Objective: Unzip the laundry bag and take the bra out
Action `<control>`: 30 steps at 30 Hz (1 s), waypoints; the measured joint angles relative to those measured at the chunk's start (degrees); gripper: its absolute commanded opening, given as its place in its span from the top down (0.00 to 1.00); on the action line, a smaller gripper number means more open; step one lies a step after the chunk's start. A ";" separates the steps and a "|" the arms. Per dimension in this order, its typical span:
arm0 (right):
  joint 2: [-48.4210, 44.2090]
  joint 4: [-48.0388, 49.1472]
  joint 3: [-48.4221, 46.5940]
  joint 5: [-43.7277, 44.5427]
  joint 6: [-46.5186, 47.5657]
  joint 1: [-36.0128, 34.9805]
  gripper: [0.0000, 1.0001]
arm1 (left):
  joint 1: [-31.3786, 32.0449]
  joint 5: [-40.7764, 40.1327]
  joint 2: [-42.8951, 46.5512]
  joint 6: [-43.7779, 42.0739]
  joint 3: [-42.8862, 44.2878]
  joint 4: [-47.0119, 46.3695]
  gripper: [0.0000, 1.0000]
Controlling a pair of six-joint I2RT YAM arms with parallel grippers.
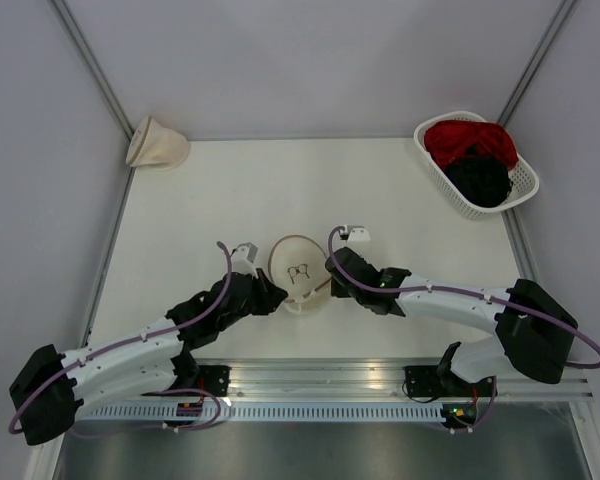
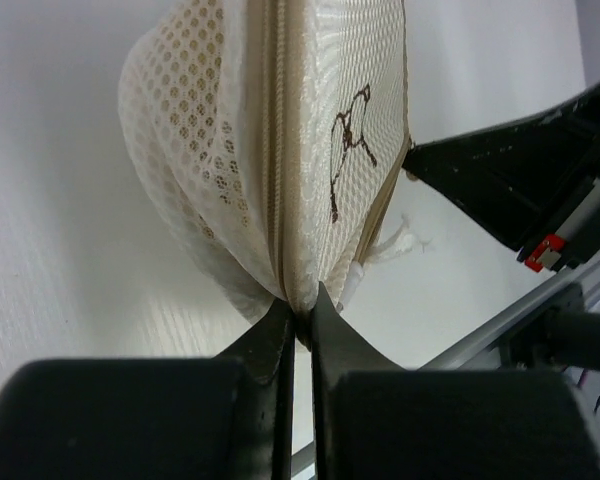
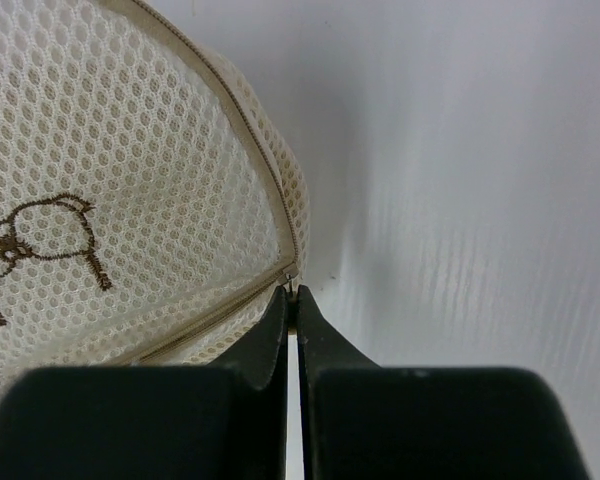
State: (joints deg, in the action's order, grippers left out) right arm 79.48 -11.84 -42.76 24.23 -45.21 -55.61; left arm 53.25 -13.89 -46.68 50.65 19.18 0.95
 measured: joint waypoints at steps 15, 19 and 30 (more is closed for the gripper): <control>-1.25 -4.13 0.35 4.63 3.63 3.34 1.00 | -3.69 -6.16 -6.86 -4.70 10.23 11.96 0.01; -2.49 -4.94 0.35 4.44 2.97 3.34 0.99 | -3.78 -8.48 -0.57 1.40 10.78 16.41 0.00; -2.54 3.50 1.51 -14.36 -1.16 -3.61 0.99 | -3.78 5.64 4.70 19.74 5.86 16.72 0.01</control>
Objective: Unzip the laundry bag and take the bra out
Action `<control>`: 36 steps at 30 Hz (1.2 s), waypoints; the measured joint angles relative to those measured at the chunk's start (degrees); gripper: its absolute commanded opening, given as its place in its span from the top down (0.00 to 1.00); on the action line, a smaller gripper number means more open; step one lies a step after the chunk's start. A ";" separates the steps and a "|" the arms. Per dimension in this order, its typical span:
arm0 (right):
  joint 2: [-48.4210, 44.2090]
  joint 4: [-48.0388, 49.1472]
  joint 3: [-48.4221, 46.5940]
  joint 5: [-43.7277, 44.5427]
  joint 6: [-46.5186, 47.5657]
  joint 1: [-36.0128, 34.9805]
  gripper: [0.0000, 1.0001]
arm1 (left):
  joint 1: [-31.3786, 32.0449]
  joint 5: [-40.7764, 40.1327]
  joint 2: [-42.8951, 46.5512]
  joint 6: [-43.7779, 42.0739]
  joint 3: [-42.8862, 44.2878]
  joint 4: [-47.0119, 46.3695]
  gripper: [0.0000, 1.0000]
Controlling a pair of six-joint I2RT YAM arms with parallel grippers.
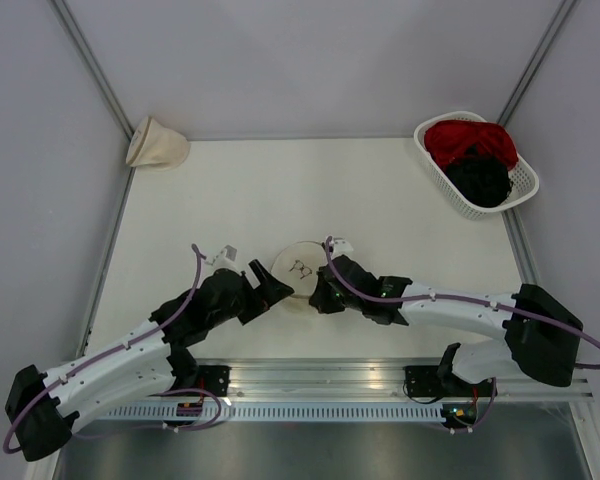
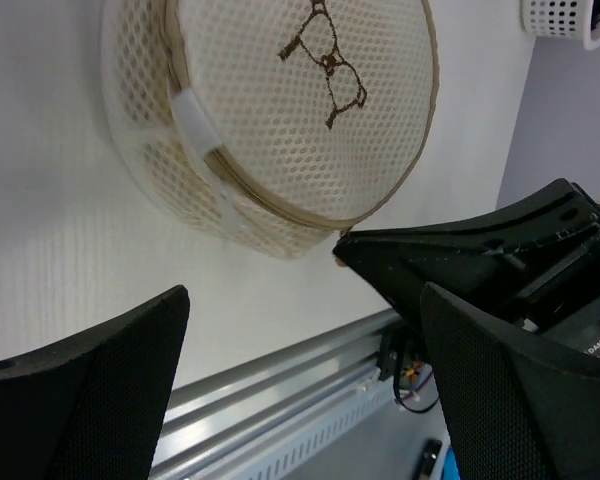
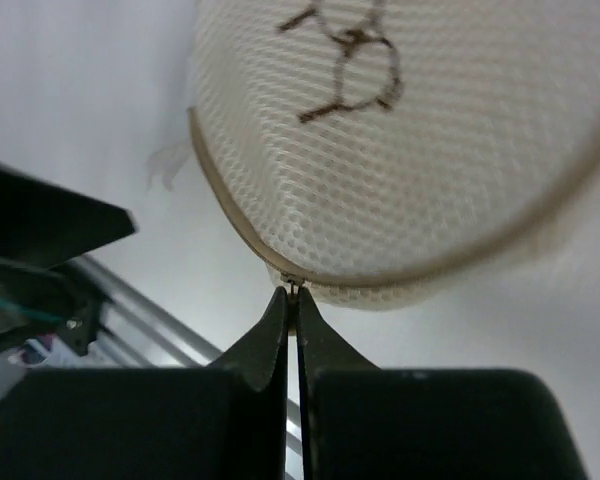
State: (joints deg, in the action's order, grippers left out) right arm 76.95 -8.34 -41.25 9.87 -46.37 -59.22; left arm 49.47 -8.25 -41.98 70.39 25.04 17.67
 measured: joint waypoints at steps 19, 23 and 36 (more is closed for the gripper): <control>2.93 10.10 -0.02 -14.08 0.04 -4.09 1.00 | 0.04 2.12 -5.79 8.72 -5.20 -11.32 0.44; 2.36 9.73 -0.02 -13.84 0.61 -4.26 0.99 | 0.04 1.75 -10.08 8.98 -5.51 -14.51 0.67; 0.31 1.11 -4.07 -8.44 4.24 -4.37 1.00 | -0.04 -4.09 -9.11 8.00 -3.28 -12.98 0.98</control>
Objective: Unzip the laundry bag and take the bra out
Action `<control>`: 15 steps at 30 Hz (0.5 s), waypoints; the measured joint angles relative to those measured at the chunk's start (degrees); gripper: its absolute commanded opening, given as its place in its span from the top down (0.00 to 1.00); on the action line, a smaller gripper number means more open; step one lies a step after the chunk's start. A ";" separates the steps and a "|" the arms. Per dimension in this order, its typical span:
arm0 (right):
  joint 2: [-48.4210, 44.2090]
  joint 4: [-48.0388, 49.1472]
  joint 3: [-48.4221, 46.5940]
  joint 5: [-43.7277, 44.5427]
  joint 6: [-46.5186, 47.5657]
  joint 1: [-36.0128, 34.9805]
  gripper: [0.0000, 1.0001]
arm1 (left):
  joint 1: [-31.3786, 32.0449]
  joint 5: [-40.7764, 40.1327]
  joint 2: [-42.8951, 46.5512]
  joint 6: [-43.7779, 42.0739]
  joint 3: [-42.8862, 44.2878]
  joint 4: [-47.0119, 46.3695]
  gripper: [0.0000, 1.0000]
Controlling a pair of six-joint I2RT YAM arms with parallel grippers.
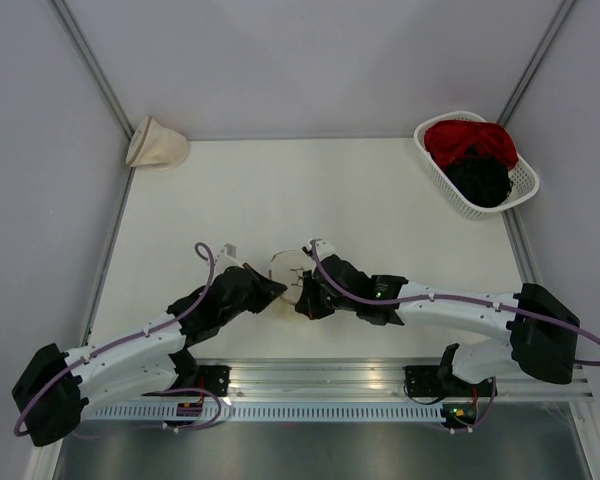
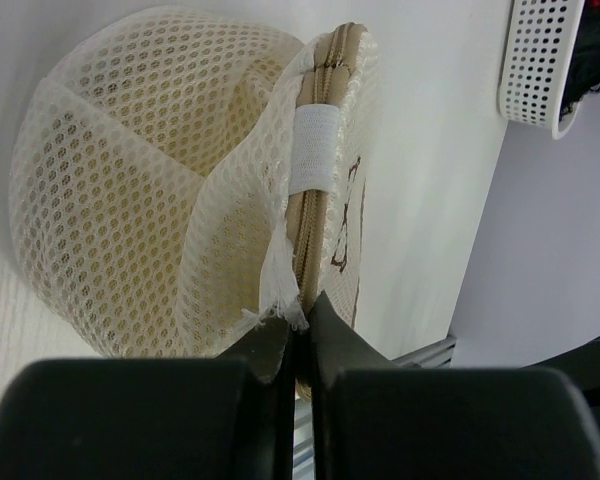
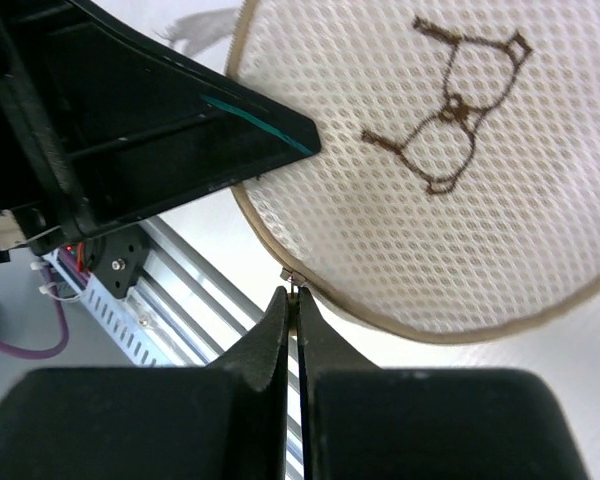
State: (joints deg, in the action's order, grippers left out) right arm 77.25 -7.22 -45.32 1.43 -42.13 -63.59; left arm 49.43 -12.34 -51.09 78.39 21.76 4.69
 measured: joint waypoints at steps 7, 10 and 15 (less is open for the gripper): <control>2.08 -7.28 -2.89 6.05 2.12 -0.15 1.00 | -2.34 -1.62 1.25 -3.48 0.83 1.55 0.98; 3.26 -10.69 -3.08 10.36 2.56 -0.22 1.00 | -4.00 -1.07 1.27 -6.12 1.18 2.19 0.98; 5.29 -12.55 -3.13 15.54 3.15 0.70 0.99 | -6.82 2.25 1.27 -11.10 1.95 2.69 0.98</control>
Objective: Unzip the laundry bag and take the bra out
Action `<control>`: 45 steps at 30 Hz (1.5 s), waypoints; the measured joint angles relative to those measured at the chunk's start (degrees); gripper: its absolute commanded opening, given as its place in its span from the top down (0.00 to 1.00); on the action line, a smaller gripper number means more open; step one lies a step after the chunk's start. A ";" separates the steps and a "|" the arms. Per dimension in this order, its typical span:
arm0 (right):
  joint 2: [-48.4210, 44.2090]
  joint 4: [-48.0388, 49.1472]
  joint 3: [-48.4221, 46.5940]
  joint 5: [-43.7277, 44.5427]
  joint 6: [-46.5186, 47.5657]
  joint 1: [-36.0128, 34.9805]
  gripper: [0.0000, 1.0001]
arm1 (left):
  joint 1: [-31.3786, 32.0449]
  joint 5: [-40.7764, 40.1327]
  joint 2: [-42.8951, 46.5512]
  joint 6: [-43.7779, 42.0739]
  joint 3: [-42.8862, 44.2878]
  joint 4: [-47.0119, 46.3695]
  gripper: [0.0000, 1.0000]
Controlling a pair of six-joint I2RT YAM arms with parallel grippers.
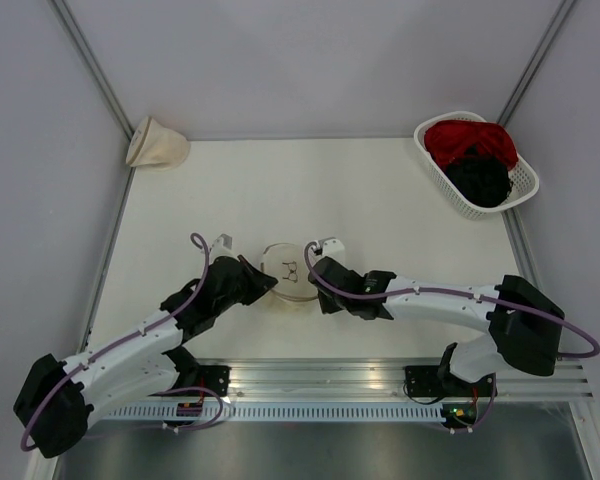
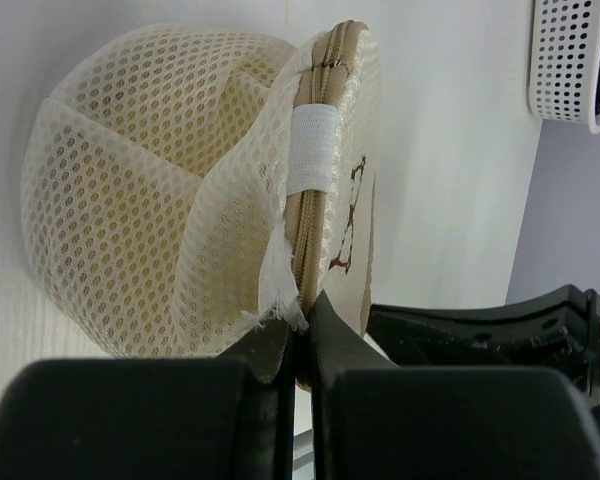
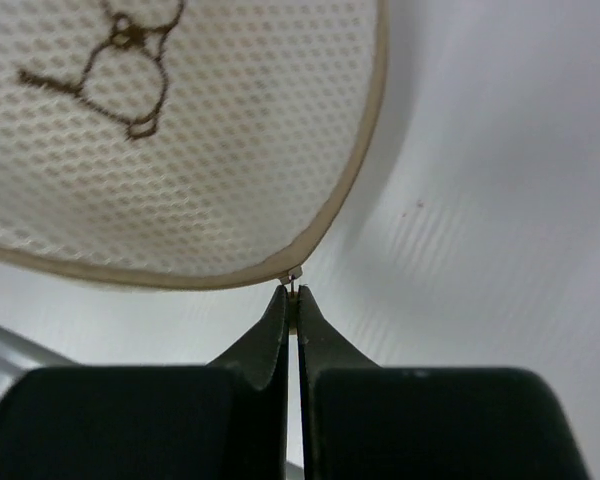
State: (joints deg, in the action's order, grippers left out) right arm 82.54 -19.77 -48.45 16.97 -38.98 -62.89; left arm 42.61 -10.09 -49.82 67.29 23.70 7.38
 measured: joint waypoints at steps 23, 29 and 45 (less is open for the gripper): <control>3.13 1.75 -0.39 5.40 9.90 13.07 1.00 | -11.80 26.95 -35.45 -26.18 23.65 -11.06 0.19; -0.48 1.79 -0.39 3.85 10.43 13.07 0.99 | -11.89 19.93 -28.26 -24.94 22.27 -4.83 0.17; 4.00 17.64 0.83 -34.27 11.98 11.13 1.00 | -7.21 19.74 -5.81 -4.39 0.02 -2.05 0.16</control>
State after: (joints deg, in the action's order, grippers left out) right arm 86.54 -2.13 -47.62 -17.30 -27.00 -51.77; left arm 35.40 9.65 -55.64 62.89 23.73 5.32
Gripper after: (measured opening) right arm 0.011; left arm 0.834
